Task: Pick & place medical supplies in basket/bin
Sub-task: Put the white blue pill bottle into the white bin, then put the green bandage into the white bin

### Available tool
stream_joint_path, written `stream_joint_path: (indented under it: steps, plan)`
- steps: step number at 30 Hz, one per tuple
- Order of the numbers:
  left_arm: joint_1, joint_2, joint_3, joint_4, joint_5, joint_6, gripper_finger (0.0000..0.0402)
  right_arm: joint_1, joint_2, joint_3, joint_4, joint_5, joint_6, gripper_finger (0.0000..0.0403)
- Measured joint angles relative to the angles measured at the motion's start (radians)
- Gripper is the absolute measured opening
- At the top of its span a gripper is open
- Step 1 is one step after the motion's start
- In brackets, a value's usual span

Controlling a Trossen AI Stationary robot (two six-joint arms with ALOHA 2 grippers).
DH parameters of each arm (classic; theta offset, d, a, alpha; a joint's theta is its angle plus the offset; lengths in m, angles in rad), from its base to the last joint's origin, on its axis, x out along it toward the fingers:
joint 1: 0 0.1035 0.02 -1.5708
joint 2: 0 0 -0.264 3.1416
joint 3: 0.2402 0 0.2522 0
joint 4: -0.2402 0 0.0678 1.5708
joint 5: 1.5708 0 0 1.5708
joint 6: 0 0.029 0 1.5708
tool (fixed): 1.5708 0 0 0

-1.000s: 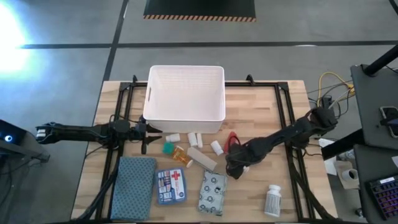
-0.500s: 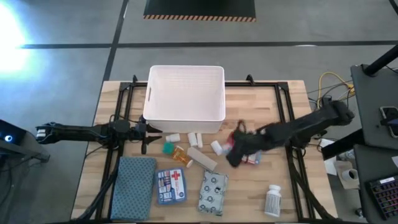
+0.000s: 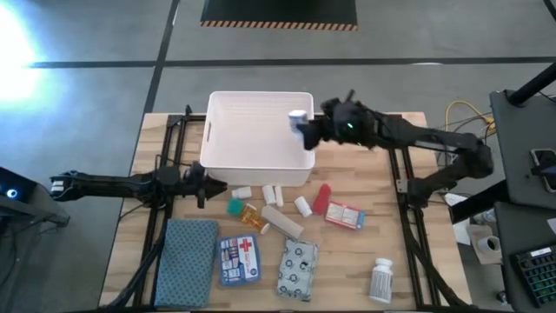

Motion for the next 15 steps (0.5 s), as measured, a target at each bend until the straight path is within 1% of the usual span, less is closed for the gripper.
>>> stream_joint_path:
  steps: [2,3,9,12,15]
  plan:
    - [0.0,0.0,0.0,0.0,0.0,-0.147,0.01,-0.033,0.05,0.051,-0.004,-0.025,-0.002,0.0192]
    - [0.0,0.0,0.0,0.0,0.0,-0.178,0.01,-0.043,0.071,0.082,-0.011,-0.027,-0.004,0.0206]
    - [0.0,0.002,0.0,-0.001,0.0,-0.191,0.01,-0.042,0.163,0.237,-0.021,-0.025,-0.155,0.0269]
    - [0.001,0.002,0.0,0.0,0.0,-0.191,0.01,-0.039,0.207,0.307,-0.062,-0.025,-0.202,0.0294]
    - [0.0,0.002,0.002,0.005,0.001,-0.259,0.01,-0.038,0.225,0.378,-0.126,0.0,-0.252,0.0312]
